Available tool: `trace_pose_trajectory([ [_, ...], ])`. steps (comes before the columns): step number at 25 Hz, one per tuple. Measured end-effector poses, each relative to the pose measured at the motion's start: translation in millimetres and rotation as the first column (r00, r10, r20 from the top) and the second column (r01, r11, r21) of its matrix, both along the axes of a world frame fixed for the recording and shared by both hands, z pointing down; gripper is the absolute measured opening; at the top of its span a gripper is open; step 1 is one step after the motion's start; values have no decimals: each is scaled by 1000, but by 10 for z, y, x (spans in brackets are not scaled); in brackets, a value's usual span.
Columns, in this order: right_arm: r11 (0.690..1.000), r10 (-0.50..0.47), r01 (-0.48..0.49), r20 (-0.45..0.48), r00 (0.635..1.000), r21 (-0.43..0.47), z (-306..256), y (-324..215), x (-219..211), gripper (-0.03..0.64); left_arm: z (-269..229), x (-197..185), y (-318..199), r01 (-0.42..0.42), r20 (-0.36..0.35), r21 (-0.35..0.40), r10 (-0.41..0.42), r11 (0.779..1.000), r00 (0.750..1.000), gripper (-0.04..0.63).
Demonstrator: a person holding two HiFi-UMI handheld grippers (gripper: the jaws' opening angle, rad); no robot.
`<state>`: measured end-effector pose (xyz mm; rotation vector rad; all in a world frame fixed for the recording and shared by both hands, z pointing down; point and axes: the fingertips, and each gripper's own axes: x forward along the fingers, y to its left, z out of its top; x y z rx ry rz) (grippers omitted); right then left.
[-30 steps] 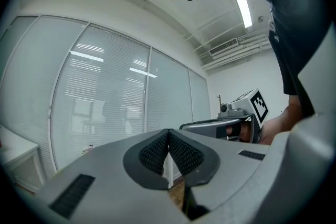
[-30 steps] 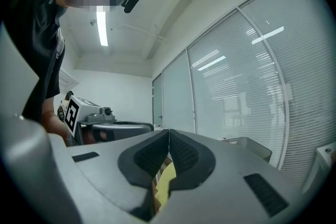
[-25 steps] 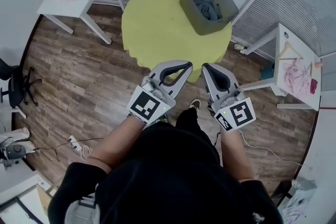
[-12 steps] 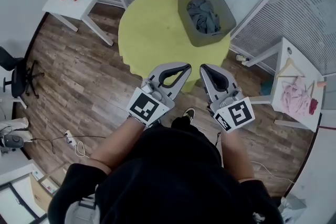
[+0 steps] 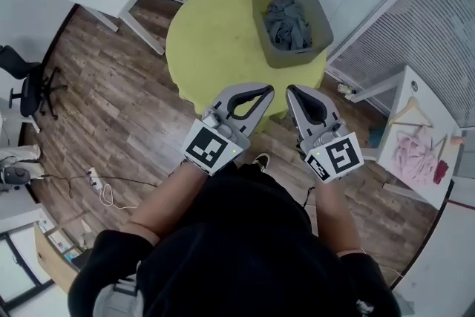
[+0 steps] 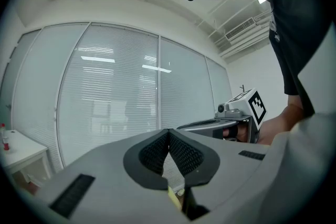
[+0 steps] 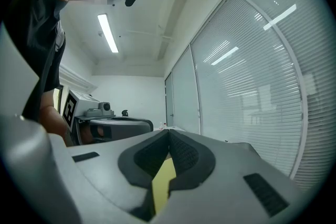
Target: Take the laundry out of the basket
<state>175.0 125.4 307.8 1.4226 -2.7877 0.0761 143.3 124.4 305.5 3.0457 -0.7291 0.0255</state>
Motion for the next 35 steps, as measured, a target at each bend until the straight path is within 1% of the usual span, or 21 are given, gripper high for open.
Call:
trace_pose_trajectory([
  [3, 1000, -10, 10, 2, 1000, -8, 28, -51, 80, 23, 45, 48, -54, 19, 4, -13, -19, 1000, 1000, 9],
  [7, 1000, -21, 21, 1, 1000, -9, 51, -108, 127, 23, 73, 96, -141, 26, 26, -2, -26, 1000, 999, 9],
  [11, 1000, -23, 23, 1, 1000, -13, 83, -232, 139, 23, 73, 123, -283, 24, 25, 9, -24, 1000, 999, 9],
  [15, 1000, -22, 22, -7, 1000, -22, 125, -421, 109, 23, 93, 105, -497, 25, 3, 3, -25, 1000, 1000, 9],
  [18, 999, -19, 19, -13, 1000, -32, 168, -628, 75, 23, 143, 55, -723, 18, 34, 4, -18, 1000, 999, 9],
  [22, 999, -3, 2, -23, 1000, -47, 209, -938, 71, 23, 199, 33, -1070, 5, 47, -1, -5, 1000, 999, 9],
  [29, 997, 40, -42, -29, 999, -69, 260, -1545, 72, 23, 272, 54, -1687, -27, 10, -33, 28, 999, 1000, 9],
  [30, 996, 47, -49, -31, 998, -73, 274, -1628, 70, 23, 284, 57, -1772, -35, 8, -36, 36, 999, 999, 9],
  [33, 993, 76, -79, -39, 996, -89, 327, -1859, 79, 23, 314, 63, -2002, -70, 34, -29, 71, 997, 997, 9],
  [35, 990, 96, -100, -45, 994, -103, 373, -1992, 75, 25, 333, 58, -2145, -81, 17, -33, 82, 996, 996, 9],
])
